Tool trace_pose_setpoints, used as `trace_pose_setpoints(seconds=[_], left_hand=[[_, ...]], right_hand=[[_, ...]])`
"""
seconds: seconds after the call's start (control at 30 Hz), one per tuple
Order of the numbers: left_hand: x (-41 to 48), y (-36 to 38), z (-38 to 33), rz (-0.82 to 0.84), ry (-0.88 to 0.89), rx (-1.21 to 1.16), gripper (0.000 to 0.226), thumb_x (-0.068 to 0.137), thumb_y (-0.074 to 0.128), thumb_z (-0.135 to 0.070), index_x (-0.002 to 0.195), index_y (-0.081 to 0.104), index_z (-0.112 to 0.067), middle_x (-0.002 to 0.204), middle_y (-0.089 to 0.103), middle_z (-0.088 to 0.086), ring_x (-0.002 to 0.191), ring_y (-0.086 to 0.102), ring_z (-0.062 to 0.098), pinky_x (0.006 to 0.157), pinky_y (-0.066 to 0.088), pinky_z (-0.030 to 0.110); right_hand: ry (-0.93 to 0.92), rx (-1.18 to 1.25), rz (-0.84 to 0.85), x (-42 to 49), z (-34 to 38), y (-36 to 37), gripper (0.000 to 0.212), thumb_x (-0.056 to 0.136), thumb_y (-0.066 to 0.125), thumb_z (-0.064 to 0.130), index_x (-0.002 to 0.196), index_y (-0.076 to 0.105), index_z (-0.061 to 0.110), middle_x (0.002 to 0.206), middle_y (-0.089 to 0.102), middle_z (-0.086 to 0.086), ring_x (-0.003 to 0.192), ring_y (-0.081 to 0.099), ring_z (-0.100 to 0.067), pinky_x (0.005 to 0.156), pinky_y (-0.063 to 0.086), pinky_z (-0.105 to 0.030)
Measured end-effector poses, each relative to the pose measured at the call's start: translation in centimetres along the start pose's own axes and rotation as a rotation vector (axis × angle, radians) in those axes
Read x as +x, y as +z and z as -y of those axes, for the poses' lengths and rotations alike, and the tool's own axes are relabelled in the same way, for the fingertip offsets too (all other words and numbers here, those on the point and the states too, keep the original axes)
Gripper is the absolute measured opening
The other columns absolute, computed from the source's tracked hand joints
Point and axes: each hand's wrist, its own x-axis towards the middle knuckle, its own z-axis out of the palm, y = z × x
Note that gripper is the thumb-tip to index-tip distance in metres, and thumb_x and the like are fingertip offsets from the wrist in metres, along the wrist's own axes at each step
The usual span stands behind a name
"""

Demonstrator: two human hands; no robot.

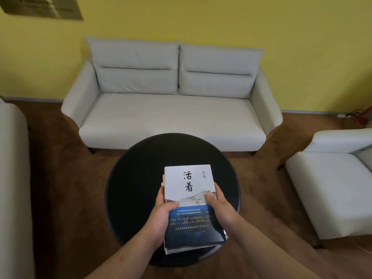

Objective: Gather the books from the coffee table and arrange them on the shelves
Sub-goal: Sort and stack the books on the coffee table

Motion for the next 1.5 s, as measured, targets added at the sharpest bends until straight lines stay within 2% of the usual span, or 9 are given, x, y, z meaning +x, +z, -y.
trace_pose_setpoints(seconds=[0.2, 0.37, 0.53, 0.7, 0.97, 1.1, 1.2, 1.33, 1.5], left_hand=[[-1.1, -0.1, 0.2, -0.073, -0.061, 0.012, 0.061, 0.088, 0.073, -0.027, 0.142, 0.045, -0.025, 0.116, 0.073, 0.01, 0.093, 0.077, 0.03, 0.083, 0.061, 0.053], [-1.2, 1.0, 0.9, -0.165, -0.115, -0.018, 0.044, 0.091, 0.069, -0.037, 0.131, 0.052, -0.029, 0.112, 0.073, 0.009, 0.097, 0.074, 0.031, 0.091, 0.058, 0.054], [-1.2, 1.6, 1.0, -0.146, -0.138, -0.083, 0.041, 0.091, 0.067, -0.037, 0.129, 0.051, -0.031, 0.115, 0.072, 0.012, 0.099, 0.074, 0.034, 0.09, 0.058, 0.054], [-1.5, 3.6, 1.5, -0.161, -0.124, -0.081, 0.032, 0.094, 0.061, -0.04, 0.124, 0.058, -0.03, 0.103, 0.079, 0.005, 0.091, 0.077, 0.026, 0.079, 0.057, 0.041], [-2.1, 6.2, 2.0, -0.263, -0.06, -0.031, 0.062, 0.069, 0.057, -0.072, 0.12, 0.057, -0.037, 0.104, 0.077, -0.008, 0.085, 0.076, 0.008, 0.067, 0.054, 0.027], [-1.7, 8.2, 1.5, -0.336, -0.09, -0.092, 0.074, 0.064, 0.057, -0.076, 0.122, 0.057, -0.03, 0.11, 0.076, 0.007, 0.095, 0.076, 0.025, 0.085, 0.058, 0.045], [-1.5, 9.9, 1.4, -0.344, -0.113, -0.229, 0.083, 0.064, 0.048, -0.084, 0.118, 0.071, -0.026, 0.113, 0.077, 0.012, 0.108, 0.071, 0.036, 0.11, 0.042, 0.057], [-1.6, 11.1, 1.0, -0.349, -0.11, -0.333, 0.087, 0.062, 0.049, -0.082, 0.126, 0.065, -0.025, 0.114, 0.076, 0.014, 0.102, 0.074, 0.038, 0.101, 0.05, 0.054], [-2.7, 10.0, 0.4, -0.364, -0.076, -0.24, 0.086, 0.064, 0.056, -0.079, 0.125, 0.068, -0.019, 0.113, 0.076, 0.016, 0.108, 0.071, 0.038, 0.111, 0.041, 0.055]], right_hand=[[0.154, 0.201, 0.017, -0.3, -0.8, -0.7, 0.041, 0.1, 0.057, 0.048, 0.131, 0.059, 0.021, 0.115, 0.077, -0.005, 0.105, 0.075, -0.026, 0.088, 0.059, -0.038], [0.312, 0.245, 0.085, -0.2, -1.4, -1.6, 0.062, 0.085, 0.067, 0.063, 0.131, 0.062, 0.022, 0.121, 0.076, -0.009, 0.118, 0.069, -0.032, 0.115, 0.043, -0.053], [0.363, 0.309, 0.175, 0.6, -1.5, -2.8, 0.076, 0.075, 0.07, 0.065, 0.138, 0.058, 0.023, 0.127, 0.072, -0.013, 0.12, 0.067, -0.036, 0.11, 0.048, -0.052], [0.451, 0.413, 0.254, 1.6, -0.7, -5.3, 0.071, 0.077, 0.067, 0.06, 0.134, 0.063, 0.017, 0.123, 0.073, -0.02, 0.108, 0.073, -0.038, 0.077, 0.061, -0.046], [0.402, 0.251, 0.4, 3.9, 0.0, -8.7, 0.068, 0.088, 0.061, 0.062, 0.14, 0.058, 0.02, 0.13, 0.07, -0.02, 0.12, 0.067, -0.04, 0.102, 0.053, -0.052], [0.428, 0.199, 0.434, 4.9, 0.8, -9.5, 0.065, 0.091, 0.06, 0.06, 0.141, 0.058, 0.02, 0.132, 0.068, -0.022, 0.124, 0.064, -0.043, 0.11, 0.047, -0.056], [0.423, 0.134, 0.436, 5.3, 1.7, -10.4, 0.067, 0.085, 0.066, 0.06, 0.137, 0.062, 0.019, 0.127, 0.071, -0.021, 0.12, 0.066, -0.041, 0.107, 0.049, -0.055], [0.438, 0.125, 0.445, 5.0, 1.6, -10.9, 0.069, 0.077, 0.071, 0.059, 0.133, 0.064, 0.02, 0.122, 0.074, -0.019, 0.108, 0.074, -0.037, 0.08, 0.061, -0.044], [0.344, 0.023, 0.481, 4.6, 2.1, -10.0, 0.073, 0.075, 0.068, 0.063, 0.137, 0.057, 0.027, 0.12, 0.076, -0.014, 0.109, 0.074, -0.032, 0.081, 0.061, -0.043]])
